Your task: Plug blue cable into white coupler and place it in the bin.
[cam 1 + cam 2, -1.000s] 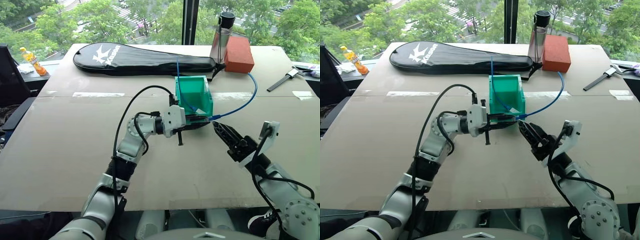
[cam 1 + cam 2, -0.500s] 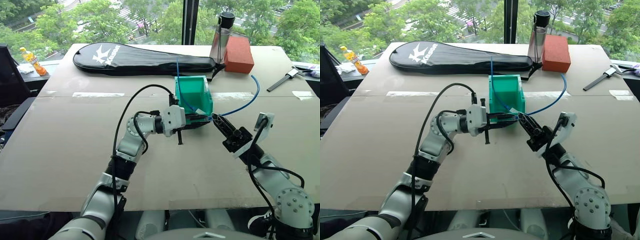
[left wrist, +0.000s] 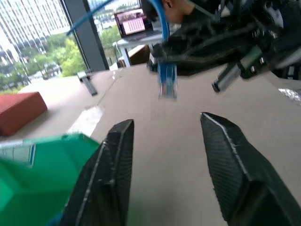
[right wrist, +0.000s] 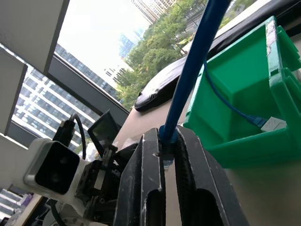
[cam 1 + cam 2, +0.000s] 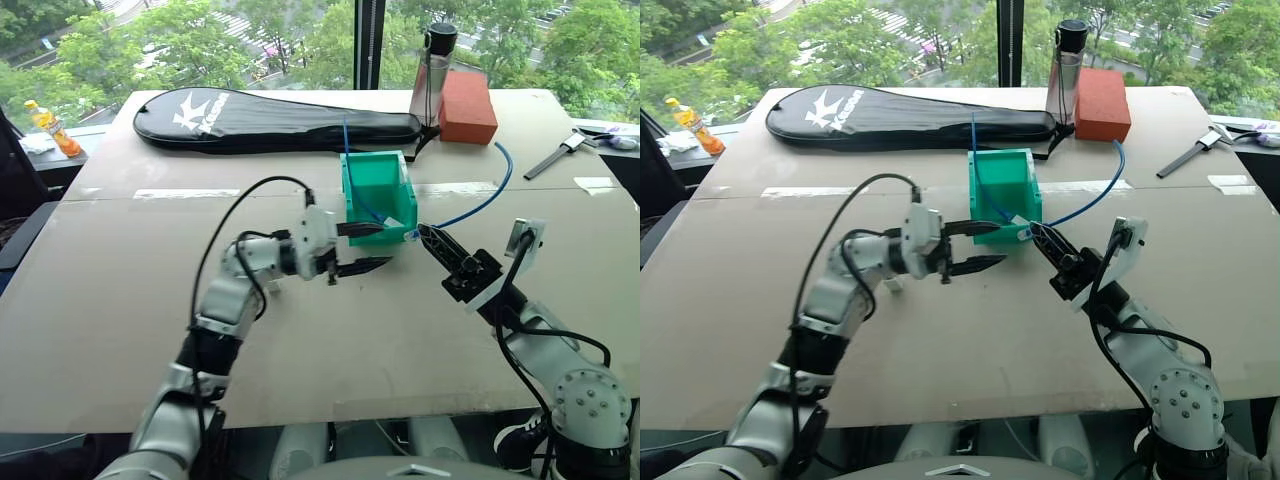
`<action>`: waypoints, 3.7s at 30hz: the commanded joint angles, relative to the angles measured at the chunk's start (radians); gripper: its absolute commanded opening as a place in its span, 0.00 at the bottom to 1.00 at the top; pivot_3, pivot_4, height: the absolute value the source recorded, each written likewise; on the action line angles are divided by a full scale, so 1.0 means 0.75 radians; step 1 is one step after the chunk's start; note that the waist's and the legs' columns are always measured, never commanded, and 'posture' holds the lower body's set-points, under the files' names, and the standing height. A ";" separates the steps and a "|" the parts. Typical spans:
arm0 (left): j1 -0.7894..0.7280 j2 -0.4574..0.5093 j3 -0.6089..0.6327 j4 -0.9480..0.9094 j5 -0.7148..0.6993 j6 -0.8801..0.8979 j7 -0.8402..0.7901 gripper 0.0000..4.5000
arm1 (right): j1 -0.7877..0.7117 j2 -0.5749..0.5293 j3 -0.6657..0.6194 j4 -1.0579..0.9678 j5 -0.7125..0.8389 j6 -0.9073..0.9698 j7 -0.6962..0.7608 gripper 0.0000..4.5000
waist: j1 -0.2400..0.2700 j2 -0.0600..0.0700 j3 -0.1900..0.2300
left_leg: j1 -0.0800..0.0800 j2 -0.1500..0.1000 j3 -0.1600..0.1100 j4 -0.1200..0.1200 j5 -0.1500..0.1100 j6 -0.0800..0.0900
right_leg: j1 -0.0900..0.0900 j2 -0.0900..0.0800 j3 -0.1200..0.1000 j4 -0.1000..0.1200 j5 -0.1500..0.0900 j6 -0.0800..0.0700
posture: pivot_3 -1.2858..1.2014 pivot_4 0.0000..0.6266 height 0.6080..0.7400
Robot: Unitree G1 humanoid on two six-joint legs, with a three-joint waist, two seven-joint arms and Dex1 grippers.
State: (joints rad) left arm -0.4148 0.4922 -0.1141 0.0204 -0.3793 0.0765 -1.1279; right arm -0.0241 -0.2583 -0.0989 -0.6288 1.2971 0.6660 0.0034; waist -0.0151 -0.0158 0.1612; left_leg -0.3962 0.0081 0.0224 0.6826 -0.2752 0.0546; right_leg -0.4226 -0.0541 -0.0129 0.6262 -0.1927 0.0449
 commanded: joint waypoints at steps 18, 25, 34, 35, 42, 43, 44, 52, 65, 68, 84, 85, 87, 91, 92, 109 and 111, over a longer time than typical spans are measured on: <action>0.348 0.292 0.411 0.237 -0.095 -0.054 -0.195 1.00 | -0.086 -0.067 0.073 0.103 -0.037 0.059 0.160 0.00 | 0.017 0.000 0.000 | -0.002 0.000 0.002 0.000 0.000 0.000 | -0.002 -0.004 0.000 -0.001 -0.002 -0.004 | 0.52 0.24 1.00; 0.237 0.274 0.333 0.407 0.030 -0.247 -0.227 1.00 | -0.076 -0.072 0.069 0.080 -0.036 0.066 0.146 0.00 | 0.018 0.000 0.000 | -0.002 0.000 0.002 -0.001 0.000 0.000 | -0.003 -0.004 0.000 -0.001 -0.002 -0.004 | 0.52 0.24 1.00; 0.105 0.263 0.235 0.452 0.086 -0.292 -0.259 0.91 | -0.041 -0.095 0.050 0.037 -0.022 0.065 0.115 0.00 | 0.028 -0.001 0.000 | -0.003 0.000 0.004 -0.001 0.000 0.000 | -0.003 -0.004 0.001 -0.001 -0.002 -0.004 | 0.52 0.24 1.00; 0.106 0.263 0.232 0.450 0.086 -0.295 -0.261 0.84 | -0.038 -0.098 0.049 0.033 -0.020 0.064 0.112 0.00 | 0.027 -0.001 0.000 | -0.003 0.000 0.004 -0.001 0.000 0.000 | -0.003 -0.004 0.001 -0.001 -0.002 -0.004 | 0.52 0.24 1.00; 0.124 0.280 0.233 0.478 0.093 -0.322 -0.284 0.16 | -0.022 -0.108 0.045 0.015 -0.009 0.061 0.096 0.00 | 0.027 -0.001 0.000 | -0.003 0.000 0.003 -0.001 0.000 0.000 | -0.003 -0.004 0.001 -0.001 -0.002 -0.004 | 0.52 0.24 1.00; 0.124 0.280 0.233 0.480 0.093 -0.322 -0.285 0.10 | -0.022 -0.109 0.045 0.014 -0.007 0.061 0.094 0.00 | 0.027 -0.001 0.000 | -0.003 0.000 0.003 -0.001 0.000 0.000 | -0.003 -0.004 0.001 -0.001 -0.002 -0.004 | 0.52 0.24 1.00; 0.124 0.280 0.233 0.481 0.091 -0.322 -0.286 0.10 | -0.022 -0.109 0.045 0.014 -0.007 0.061 0.094 0.00 | 0.027 -0.001 0.000 | -0.003 0.000 0.003 -0.001 0.000 0.000 | -0.003 -0.004 0.001 -0.001 -0.002 -0.004 | 0.52 0.24 1.00; 0.142 0.258 0.241 0.378 0.008 -0.194 -0.281 0.10 | -0.028 -0.121 0.045 0.016 -0.015 0.061 0.101 0.00 | 0.027 -0.001 0.000 | -0.003 0.000 0.003 -0.001 0.000 0.000 | -0.003 -0.004 0.001 -0.001 -0.002 -0.004 | 0.52 0.24 1.00; 0.024 0.023 -0.038 0.075 0.055 0.079 -0.141 0.10 | -0.283 -0.449 0.161 -0.034 -0.310 0.120 0.422 0.00 | 0.036 0.000 0.000 | -0.003 -0.001 0.002 -0.001 0.000 0.000 | -0.003 -0.001 0.000 0.000 -0.002 -0.004 | 0.52 0.24 1.00; -0.048 -0.042 -0.107 0.166 0.127 -0.012 -0.141 0.10 | -0.356 -0.514 0.223 0.004 -0.419 0.113 0.543 0.00 | 0.037 -0.001 0.000 | -0.003 -0.001 0.002 0.000 0.000 0.000 | -0.003 -0.001 0.000 0.000 -0.002 -0.004 | 0.52 0.24 1.00; -0.303 -0.155 -0.215 0.658 0.266 -0.418 -0.353 0.10 | -0.601 -0.482 0.475 0.400 -0.927 -0.064 1.012 0.00 | 0.036 -0.001 0.000 | -0.005 -0.002 0.002 0.001 0.000 0.000 | -0.003 -0.001 0.001 -0.001 0.001 0.001 | 0.52 0.24 1.00; -0.310 -0.162 -0.214 0.672 0.267 -0.423 -0.356 0.10 | -0.611 -0.472 0.485 0.418 -0.945 -0.073 1.031 0.00 | 0.036 -0.001 0.000 | -0.005 -0.002 0.002 0.001 0.000 0.000 | -0.003 -0.001 0.001 -0.001 0.001 0.001 | 0.52 0.24 1.00; -0.318 -0.170 -0.211 0.688 0.266 -0.429 -0.363 0.10 | -0.622 -0.458 0.501 0.439 -0.974 -0.086 1.055 0.00 | 0.036 -0.001 0.000 | -0.005 -0.002 0.002 0.001 0.000 0.000 | -0.003 -0.001 0.000 -0.001 0.001 0.001 | 0.52 0.24 1.00; -0.335 -0.178 -0.211 0.720 0.269 -0.424 -0.387 0.10 | -0.634 -0.407 0.552 0.493 -1.053 -0.132 1.117 0.00 | 0.036 -0.001 0.000 | -0.005 -0.002 0.002 0.002 0.000 0.000 | -0.003 -0.001 0.000 -0.001 0.001 0.001 | 0.52 0.24 1.00; -0.338 -0.180 -0.208 0.729 0.272 -0.429 -0.386 0.10 | -0.634 -0.399 0.555 0.499 -1.063 -0.135 1.127 0.00 | 0.036 -0.001 0.000 | -0.005 -0.002 0.002 0.002 0.000 0.000 | -0.003 -0.001 0.000 -0.001 0.001 0.001 | 0.52 0.24 1.00; -0.340 -0.202 -0.207 0.848 0.299 -0.597 -0.393 0.10 | -0.629 -0.374 0.610 0.593 -1.269 -0.207 1.257 0.00 | 0.037 -0.001 0.000 | -0.004 -0.002 0.001 0.002 0.000 0.000 | -0.003 -0.001 -0.001 0.000 0.002 0.001 | 0.52 0.24 1.00; -0.347 -0.205 -0.207 0.865 0.302 -0.606 -0.400 0.10 | -0.636 -0.374 0.612 0.611 -1.289 -0.216 1.273 0.00 | 0.037 -0.001 0.000 | -0.004 -0.002 0.001 0.002 0.000 0.000 | -0.002 -0.001 -0.001 0.000 0.002 0.001 | 0.52 0.24 1.00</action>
State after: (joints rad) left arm -0.6659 0.3402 -0.2752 0.6498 -0.1623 -0.3618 -1.4229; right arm -0.4905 -0.5297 0.3497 -0.1819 0.3527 0.5086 0.9378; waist 0.0127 -0.0168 0.1610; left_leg -0.3988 0.0063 0.0235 0.6845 -0.2752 0.0547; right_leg -0.4240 -0.0548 -0.0133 0.6261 -0.1915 0.0459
